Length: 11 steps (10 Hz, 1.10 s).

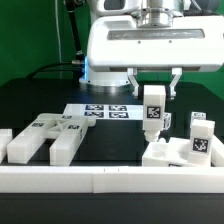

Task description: Assemble chair

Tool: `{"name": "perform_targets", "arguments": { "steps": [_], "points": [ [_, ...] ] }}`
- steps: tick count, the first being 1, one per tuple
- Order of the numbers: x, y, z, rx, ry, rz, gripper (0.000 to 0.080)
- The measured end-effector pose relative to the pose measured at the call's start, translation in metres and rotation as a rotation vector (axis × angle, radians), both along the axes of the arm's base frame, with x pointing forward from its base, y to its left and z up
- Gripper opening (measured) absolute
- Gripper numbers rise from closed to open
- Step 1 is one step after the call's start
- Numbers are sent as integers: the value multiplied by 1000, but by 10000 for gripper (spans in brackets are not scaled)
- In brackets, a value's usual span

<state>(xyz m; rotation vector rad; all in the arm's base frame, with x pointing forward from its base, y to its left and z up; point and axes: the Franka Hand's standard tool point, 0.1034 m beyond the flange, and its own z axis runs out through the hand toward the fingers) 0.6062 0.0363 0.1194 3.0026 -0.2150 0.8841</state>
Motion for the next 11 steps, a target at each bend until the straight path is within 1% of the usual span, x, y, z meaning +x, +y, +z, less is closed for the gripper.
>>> {"name": "perform_targets", "arguments": {
  "steps": [1, 3, 6, 11],
  "points": [
    [-2, 0, -5, -9, -19, 4, 290],
    [-2, 1, -6, -9, -5, 8, 290],
    [-4, -1, -13, -22, 5, 21, 291],
    [-5, 2, -24, -32, 19, 34, 290]
  ]
}}
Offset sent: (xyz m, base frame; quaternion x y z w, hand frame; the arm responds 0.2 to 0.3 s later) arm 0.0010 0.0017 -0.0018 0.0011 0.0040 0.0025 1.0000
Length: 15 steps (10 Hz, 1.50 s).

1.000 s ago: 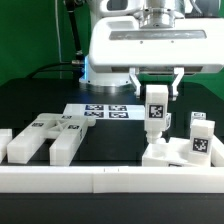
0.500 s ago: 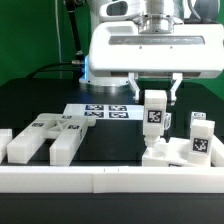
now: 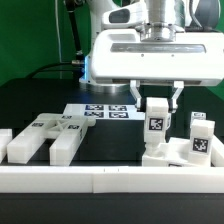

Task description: Assemble chair

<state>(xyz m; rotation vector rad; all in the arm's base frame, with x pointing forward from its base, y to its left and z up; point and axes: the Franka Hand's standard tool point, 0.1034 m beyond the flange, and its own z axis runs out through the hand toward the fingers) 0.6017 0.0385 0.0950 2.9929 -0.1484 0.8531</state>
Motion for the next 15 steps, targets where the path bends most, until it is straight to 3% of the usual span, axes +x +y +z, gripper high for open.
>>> {"name": "perform_targets", "arguments": {
  "steps": [6, 15],
  "points": [
    [3, 1, -1, -8, -24, 8, 290],
    [-7, 1, -17, -29, -65, 20, 291]
  ]
}}
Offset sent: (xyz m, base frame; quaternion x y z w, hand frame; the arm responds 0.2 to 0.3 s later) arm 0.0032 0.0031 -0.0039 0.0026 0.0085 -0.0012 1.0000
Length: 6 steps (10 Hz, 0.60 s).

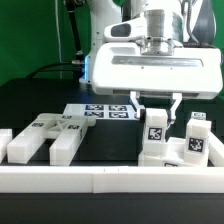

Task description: Assemble chair

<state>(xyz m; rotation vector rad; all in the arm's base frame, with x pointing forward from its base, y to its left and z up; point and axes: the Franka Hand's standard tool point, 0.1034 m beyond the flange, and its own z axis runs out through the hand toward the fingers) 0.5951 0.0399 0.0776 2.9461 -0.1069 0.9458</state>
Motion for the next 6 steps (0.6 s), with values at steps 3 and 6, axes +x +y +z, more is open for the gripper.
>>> {"name": "perform_targets", "arguments": {
  "steps": [3, 6],
  "points": [
    [1, 0, 1, 0, 31, 5, 291],
    [-1, 0, -3, -3, 51, 10, 471]
  ]
}}
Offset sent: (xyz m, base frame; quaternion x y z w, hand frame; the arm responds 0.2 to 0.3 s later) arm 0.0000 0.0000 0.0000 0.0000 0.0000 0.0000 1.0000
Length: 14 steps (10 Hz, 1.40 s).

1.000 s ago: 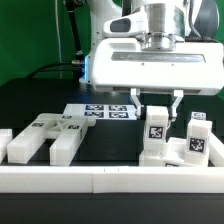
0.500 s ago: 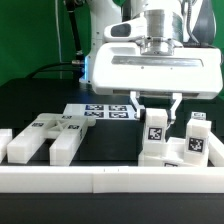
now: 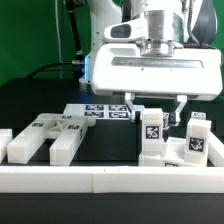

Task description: Assemble chair

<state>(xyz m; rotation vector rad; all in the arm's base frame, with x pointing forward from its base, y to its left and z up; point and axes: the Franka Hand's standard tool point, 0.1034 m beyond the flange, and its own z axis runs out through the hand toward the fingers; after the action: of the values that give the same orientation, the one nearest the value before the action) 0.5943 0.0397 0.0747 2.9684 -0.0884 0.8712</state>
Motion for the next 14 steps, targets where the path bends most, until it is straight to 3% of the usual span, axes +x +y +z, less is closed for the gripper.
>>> {"name": "perform_targets", "arguments": {
  "steps": [1, 2, 3, 9, 12, 14],
  "points": [
    [0, 0, 0, -1, 0, 1, 587],
    [0, 0, 0, -2, 6, 4, 587],
    [1, -2, 6, -5, 15, 12, 637],
    [11, -14, 33, 6, 64, 15, 649],
    [7, -13, 25, 14, 121, 17, 649],
    [5, -11, 19, 52, 314, 12, 649]
  ]
}}
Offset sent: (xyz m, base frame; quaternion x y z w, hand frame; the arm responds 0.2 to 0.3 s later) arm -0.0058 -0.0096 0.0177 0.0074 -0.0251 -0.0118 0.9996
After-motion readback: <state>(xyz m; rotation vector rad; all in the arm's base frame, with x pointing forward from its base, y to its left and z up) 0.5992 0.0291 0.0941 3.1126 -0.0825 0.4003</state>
